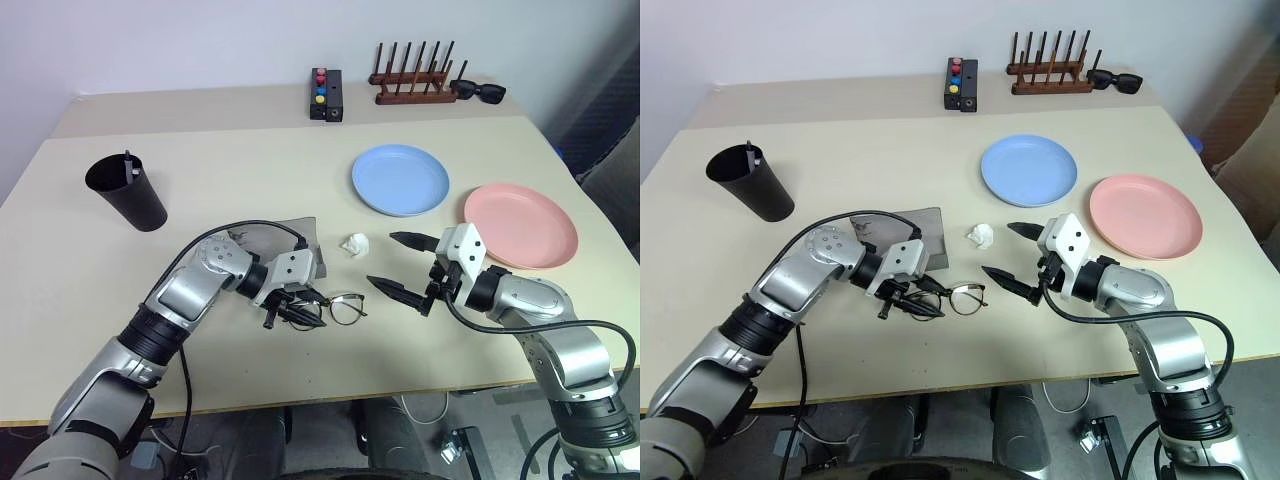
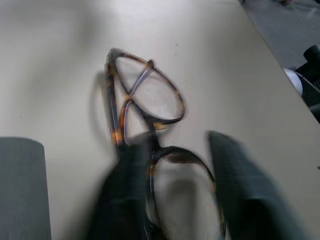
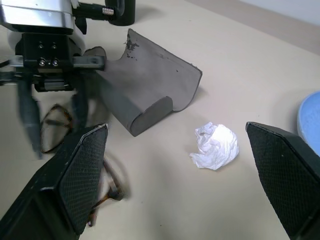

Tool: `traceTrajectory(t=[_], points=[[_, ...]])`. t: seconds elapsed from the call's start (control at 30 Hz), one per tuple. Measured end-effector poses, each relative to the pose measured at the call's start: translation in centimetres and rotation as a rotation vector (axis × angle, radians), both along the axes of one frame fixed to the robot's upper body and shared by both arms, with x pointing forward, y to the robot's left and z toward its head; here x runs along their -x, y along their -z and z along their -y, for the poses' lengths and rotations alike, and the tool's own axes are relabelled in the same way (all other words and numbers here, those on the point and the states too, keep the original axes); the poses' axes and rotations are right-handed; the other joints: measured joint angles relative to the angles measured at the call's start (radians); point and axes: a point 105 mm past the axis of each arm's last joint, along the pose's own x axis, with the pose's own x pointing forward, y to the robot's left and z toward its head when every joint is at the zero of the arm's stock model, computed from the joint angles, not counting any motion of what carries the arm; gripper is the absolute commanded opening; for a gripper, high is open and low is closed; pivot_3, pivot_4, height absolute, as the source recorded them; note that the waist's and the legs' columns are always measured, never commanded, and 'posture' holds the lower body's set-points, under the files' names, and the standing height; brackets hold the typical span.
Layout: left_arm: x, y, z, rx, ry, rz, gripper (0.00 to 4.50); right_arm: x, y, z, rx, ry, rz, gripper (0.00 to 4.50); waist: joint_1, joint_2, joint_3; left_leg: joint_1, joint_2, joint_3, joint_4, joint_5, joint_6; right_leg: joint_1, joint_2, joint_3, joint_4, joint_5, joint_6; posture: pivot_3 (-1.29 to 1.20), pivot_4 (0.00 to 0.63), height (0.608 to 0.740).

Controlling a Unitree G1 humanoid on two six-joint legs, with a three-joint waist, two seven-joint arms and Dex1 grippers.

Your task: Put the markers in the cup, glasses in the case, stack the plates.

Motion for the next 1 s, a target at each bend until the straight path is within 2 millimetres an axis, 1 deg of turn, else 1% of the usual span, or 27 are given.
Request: traceTrajectory(t=[0.07, 0.17, 0.4, 0.47, 0.57, 0.73, 0.87, 0.93, 1.0], points=[[0.3, -0.5, 0.7, 0.017, 0.037, 0.020, 0.04, -0.1, -0.2, -0.1, -0.001, -0.005, 0.007, 4.50, 0.007, 0.002, -0.001, 0.002, 0.000, 0.000, 0.001, 0.000, 0.000, 0.003, 0.000, 0.000, 0.000, -0.001, -0.001, 0.00, 0.150, 0.734], [0.1, -0.5, 0.7, 0.021, 0.023, 0.022, 0.04, -0.1, -0.3, -0.2, -0.001, -0.010, 0.009, 4.50, 0.016, 0.002, -0.001, 0.002, 0.001, 0.000, 0.001, 0.000, 0.000, 0.003, 0.001, 0.000, 0.000, -0.002, -0.003, 0.00, 0.150, 0.734], [0.5, -0.6, 0.3, 0.045, -0.008, -0.003, 0.04, 0.0, -0.2, -0.4, -0.003, -0.016, 0.006, 4.50, 0.015, 0.002, -0.001, 0.002, 0.001, 0.000, 0.001, 0.000, 0.000, 0.003, 0.001, 0.000, 0.000, -0.001, -0.005, 0.00, 0.150, 0.734], [0.5, -1.1, -0.4, 0.048, -0.030, -0.011, 0.04, 0.0, -0.2, -0.4, -0.003, -0.019, 0.005, 4.50, 0.014, 0.002, -0.001, 0.002, 0.001, 0.000, 0.001, 0.000, 0.000, 0.003, 0.001, 0.000, 0.000, -0.001, -0.005, 0.00, 0.150, 0.734], [0.8, -2.6, -1.4, 0.100, -0.044, -0.012, 0.04, -0.2, -0.1, -0.2, -0.002, -0.014, 0.006, 4.50, 0.015, 0.002, -0.001, 0.002, 0.002, 0.000, 0.001, 0.000, 0.000, 0.003, 0.001, 0.000, -0.001, -0.001, -0.005, 0.00, 0.150, 0.734], [0.7, -5.9, -2.9, 0.193, -0.079, 0.033, 0.04, -0.8, -0.1, 0.6, 0.008, 0.018, 0.015, 4.50, 0.017, 0.002, -0.001, 0.001, 0.001, 0.000, 0.001, 0.000, 0.000, 0.003, 0.001, 0.000, -0.001, -0.001, -0.005, 0.00, 0.150, 0.734], [-0.7, -7.4, -5.2, 0.189, -0.198, 0.113, 0.04, -1.0, 0.2, 0.9, 0.016, 0.024, 0.006, 4.50, 0.015, 0.002, -0.001, 0.002, 0.002, 0.000, 0.001, 0.000, 0.000, 0.003, 0.001, 0.000, -0.001, -0.001, -0.005, 0.00, 0.150, 0.734], [-1.8, -7.4, -6.3, 0.168, -0.264, 0.147, 0.04, -0.9, 0.3, 0.9, 0.018, 0.016, 0.001, 4.50, 0.016, 0.002, -0.001, 0.002, 0.002, 0.000, 0.001, 0.000, 0.000, 0.003, 0.001, 0.000, -0.001, -0.001, -0.005, 0.00, 0.150, 0.734], [-2.8, -6.9, -7.3, 0.151, -0.323, 0.162, 0.04, -0.8, 0.4, 0.8, 0.019, 0.006, -0.003, 4.50, 0.016, 0.002, -0.001, 0.002, 0.002, 0.000, 0.001, 0.000, 0.000, 0.003, 0.001, 0.000, -0.001, -0.001, -0.005, 0.00, 0.150, 0.734]])
